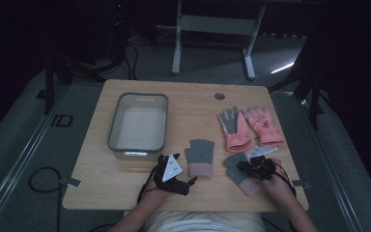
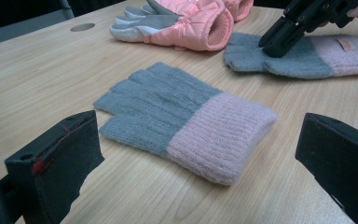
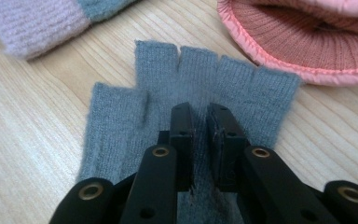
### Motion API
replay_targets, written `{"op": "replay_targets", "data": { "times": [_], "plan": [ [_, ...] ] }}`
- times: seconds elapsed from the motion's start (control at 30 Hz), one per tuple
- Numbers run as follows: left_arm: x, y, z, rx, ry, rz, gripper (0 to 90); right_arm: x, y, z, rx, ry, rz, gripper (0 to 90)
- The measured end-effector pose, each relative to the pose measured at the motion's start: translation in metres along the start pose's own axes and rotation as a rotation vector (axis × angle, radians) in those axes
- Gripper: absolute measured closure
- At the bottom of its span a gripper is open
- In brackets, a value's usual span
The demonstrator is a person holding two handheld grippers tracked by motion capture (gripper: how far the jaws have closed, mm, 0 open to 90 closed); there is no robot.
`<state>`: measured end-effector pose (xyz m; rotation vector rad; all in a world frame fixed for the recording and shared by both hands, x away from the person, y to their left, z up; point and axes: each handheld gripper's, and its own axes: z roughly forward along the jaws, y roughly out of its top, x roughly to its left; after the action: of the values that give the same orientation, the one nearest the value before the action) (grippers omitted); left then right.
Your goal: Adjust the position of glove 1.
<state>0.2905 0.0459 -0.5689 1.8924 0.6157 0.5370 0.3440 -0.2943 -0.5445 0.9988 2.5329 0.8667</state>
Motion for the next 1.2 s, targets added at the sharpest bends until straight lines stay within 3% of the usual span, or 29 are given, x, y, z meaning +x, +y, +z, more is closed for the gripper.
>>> {"op": "replay_targets", "data": {
  "times": [0.17,0.2,0.3,0.37,0.4,0.5,0.63,0.67,0.7,0.8,0.97,1.2],
  "plan": [
    [-0.001,0.000,0.000,0.000,0.004,0.005,0.0,0.004,0.004,-0.002,0.009,-0.027,-0.005,85.1],
    [-0.001,0.000,0.000,0.000,0.004,0.005,0.0,0.007,0.007,-0.008,0.000,-0.039,0.025,85.4],
    [-0.001,0.000,0.000,0.001,0.006,0.005,0.0,0.012,0.012,-0.020,-0.028,-0.055,0.048,85.5],
    [-0.001,0.000,0.000,0.000,0.006,0.004,0.0,0.019,0.020,-0.043,-0.091,-0.081,0.086,85.5],
    [-0.001,0.000,0.000,0.000,0.006,0.005,0.0,0.019,0.020,-0.043,-0.091,-0.081,0.086,85.5],
    [-0.002,0.000,0.000,-0.001,0.008,0.011,0.0,0.023,0.025,-0.065,-0.151,-0.111,0.143,85.5],
    [-0.002,0.000,0.000,0.002,0.010,0.018,0.0,0.030,0.029,-0.081,-0.160,-0.189,0.207,85.5],
    [-0.002,0.000,0.000,0.002,0.009,0.018,0.0,0.031,0.027,-0.085,-0.168,-0.224,0.270,85.5],
    [-0.002,0.000,0.000,0.003,0.010,0.018,0.0,0.031,0.027,-0.085,-0.168,-0.224,0.270,85.5],
    [-0.002,0.000,0.000,0.004,0.008,0.019,0.0,0.029,0.018,-0.082,-0.166,-0.269,0.348,85.5],
    [-0.002,0.000,0.000,0.003,0.008,0.018,0.0,0.022,-0.006,-0.052,-0.113,-0.294,0.462,85.4],
    [-0.002,0.000,0.000,0.004,0.008,0.018,0.0,0.011,-0.016,-0.029,-0.085,-0.317,0.473,84.8]
  ]
}}
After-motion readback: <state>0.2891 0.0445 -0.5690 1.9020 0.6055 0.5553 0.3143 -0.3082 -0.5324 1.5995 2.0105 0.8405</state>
